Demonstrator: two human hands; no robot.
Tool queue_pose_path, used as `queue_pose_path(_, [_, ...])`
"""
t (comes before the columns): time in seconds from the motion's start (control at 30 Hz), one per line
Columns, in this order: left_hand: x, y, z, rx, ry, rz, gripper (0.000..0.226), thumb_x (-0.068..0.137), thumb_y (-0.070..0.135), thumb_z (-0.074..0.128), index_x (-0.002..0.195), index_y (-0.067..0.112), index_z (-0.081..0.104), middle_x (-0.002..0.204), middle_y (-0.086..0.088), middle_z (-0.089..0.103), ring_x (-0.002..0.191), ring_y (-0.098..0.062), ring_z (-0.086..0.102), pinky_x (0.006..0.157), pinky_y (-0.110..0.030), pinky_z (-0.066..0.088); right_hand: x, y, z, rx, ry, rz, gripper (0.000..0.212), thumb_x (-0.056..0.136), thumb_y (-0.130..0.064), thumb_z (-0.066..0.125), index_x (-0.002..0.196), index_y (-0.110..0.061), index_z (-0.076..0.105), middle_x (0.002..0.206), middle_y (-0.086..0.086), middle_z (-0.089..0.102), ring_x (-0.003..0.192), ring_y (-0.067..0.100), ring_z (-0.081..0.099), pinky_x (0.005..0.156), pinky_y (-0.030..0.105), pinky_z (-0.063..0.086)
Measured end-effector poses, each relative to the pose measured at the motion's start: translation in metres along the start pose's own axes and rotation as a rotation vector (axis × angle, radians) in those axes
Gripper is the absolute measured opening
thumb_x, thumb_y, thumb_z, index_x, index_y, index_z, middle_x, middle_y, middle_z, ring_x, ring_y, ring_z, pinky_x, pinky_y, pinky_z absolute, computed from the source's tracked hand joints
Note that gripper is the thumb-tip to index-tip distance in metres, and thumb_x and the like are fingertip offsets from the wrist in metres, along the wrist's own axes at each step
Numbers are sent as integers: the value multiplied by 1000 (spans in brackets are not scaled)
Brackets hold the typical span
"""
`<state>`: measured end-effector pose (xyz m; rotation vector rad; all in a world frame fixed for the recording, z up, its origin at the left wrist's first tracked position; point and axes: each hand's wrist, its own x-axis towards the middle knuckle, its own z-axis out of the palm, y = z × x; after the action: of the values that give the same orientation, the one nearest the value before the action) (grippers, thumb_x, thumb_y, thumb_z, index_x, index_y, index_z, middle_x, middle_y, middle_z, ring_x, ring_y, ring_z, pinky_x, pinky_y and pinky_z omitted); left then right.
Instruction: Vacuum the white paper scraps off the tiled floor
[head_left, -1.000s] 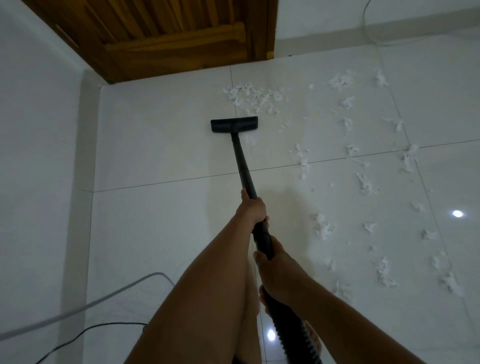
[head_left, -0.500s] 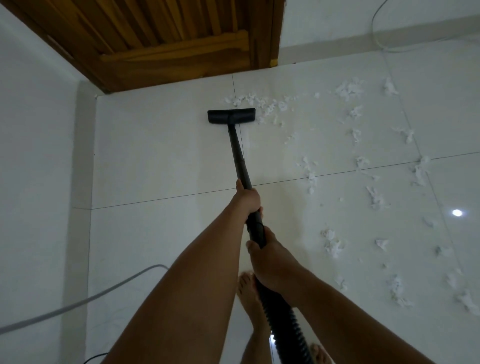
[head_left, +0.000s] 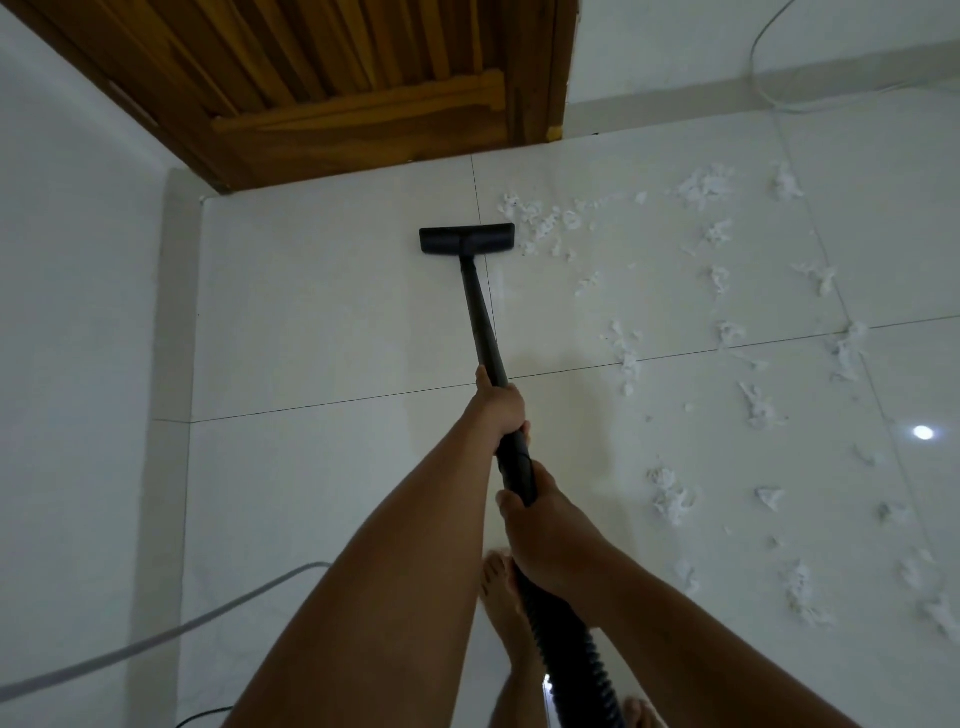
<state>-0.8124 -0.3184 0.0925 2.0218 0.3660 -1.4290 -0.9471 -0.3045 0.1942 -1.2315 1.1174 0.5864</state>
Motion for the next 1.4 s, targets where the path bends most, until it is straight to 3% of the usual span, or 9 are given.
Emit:
queue_pose_path(0.13, [-14, -7, 4, 6, -12, -4, 66, 111, 31, 34, 160, 45, -7, 76, -12, 54, 56, -16, 51, 62, -32, 55, -15, 3, -3, 4, 2, 4, 52, 109, -33, 40, 158, -39, 22, 82, 10, 63, 42, 12, 57, 40, 22, 47])
queue_pose_path(0.27, [-15, 0, 3, 0, -10, -2, 66, 111, 31, 33, 161, 44, -8, 83, -13, 56, 58, -16, 52, 74, -34, 57, -14, -2, -6, -3, 7, 2, 52, 109, -33, 40, 158, -37, 22, 85, 11, 63, 44, 12, 57, 40, 22, 47])
queue_pose_path(0.47, [2, 19, -4, -23, -6, -1, 67, 111, 30, 34, 160, 47, -9, 75, -9, 52, 55, -14, 50, 52, -27, 52, 11, -16, -5, -7, 45, -6, 51, 109, -33, 40, 157, -39, 24, 91, 10, 64, 43, 9, 56, 34, 15, 41])
queue_pose_path(0.77, [43, 46, -19, -17, -1, 40, 65, 111, 30, 36, 161, 45, -2, 76, -8, 52, 59, -13, 50, 75, -33, 55, 51, -41, 0, 31, 66, 8, 50, 108, -35, 40, 156, -40, 26, 103, 13, 67, 46, 11, 59, 36, 16, 43])
queue_pose_path(0.93, [52, 52, -23, 13, -1, 56, 65, 111, 29, 36, 161, 44, -3, 77, -9, 52, 57, -14, 50, 60, -30, 53, 61, -46, 4, 85, 51, 20, 48, 108, -35, 41, 153, -44, 27, 97, 14, 65, 49, 16, 59, 40, 22, 48])
queue_pose_path(1.1, [50, 49, -23, -9, 6, 41, 65, 111, 30, 36, 160, 47, -4, 78, -10, 53, 59, -14, 50, 73, -33, 55, 59, -43, 6, 57, 59, 16, 49, 108, -36, 41, 154, -42, 26, 102, 16, 65, 49, 14, 60, 41, 22, 48])
queue_pose_path(1.4, [10, 27, -21, 18, -16, 13, 67, 111, 31, 35, 160, 45, -7, 77, -10, 53, 58, -14, 51, 61, -29, 54, 16, -31, 8, -34, 68, 5, 51, 109, -36, 39, 157, -39, 22, 91, 10, 65, 35, 5, 54, 34, 15, 42])
